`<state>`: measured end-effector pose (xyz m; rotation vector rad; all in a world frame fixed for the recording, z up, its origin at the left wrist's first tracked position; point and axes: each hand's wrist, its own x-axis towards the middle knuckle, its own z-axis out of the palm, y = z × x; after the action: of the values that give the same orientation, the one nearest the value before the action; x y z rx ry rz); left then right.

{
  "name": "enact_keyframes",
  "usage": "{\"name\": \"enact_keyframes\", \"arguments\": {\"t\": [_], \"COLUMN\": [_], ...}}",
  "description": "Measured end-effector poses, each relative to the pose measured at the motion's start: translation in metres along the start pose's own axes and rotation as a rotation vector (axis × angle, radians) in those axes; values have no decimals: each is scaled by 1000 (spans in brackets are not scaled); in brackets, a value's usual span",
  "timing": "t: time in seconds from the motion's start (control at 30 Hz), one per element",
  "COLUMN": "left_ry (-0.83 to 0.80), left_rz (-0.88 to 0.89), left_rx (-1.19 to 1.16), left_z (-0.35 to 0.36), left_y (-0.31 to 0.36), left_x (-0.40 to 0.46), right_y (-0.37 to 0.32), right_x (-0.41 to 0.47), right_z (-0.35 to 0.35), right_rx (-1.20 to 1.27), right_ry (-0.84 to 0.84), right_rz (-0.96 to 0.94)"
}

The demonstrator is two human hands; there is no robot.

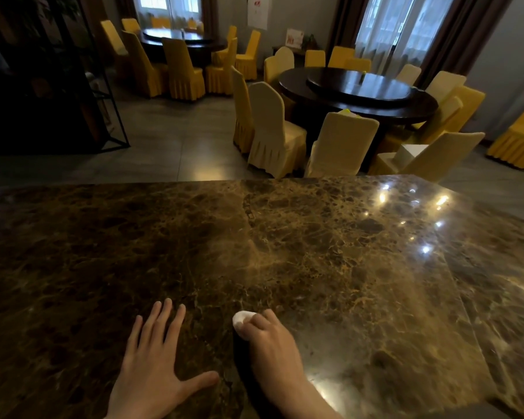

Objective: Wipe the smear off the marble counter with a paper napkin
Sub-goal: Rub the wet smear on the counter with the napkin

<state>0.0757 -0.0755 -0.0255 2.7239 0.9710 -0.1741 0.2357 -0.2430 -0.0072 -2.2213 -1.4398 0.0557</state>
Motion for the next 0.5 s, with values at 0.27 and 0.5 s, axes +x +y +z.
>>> {"name": "enact_keyframes", "arguments": {"t": [0.27,0.5], "left_ry": [-4,2], "left_rz": [-11,-26], "left_rx": [9,-4], "left_z": [-4,-2], "left_y": [5,3], "left_x": [-2,2], "right_y": [92,7], "right_x": [18,-7], "right_z": [-50,11], "right_rx": [-171,11], "right_ry": [206,1], "right_rz": [525,58]}}
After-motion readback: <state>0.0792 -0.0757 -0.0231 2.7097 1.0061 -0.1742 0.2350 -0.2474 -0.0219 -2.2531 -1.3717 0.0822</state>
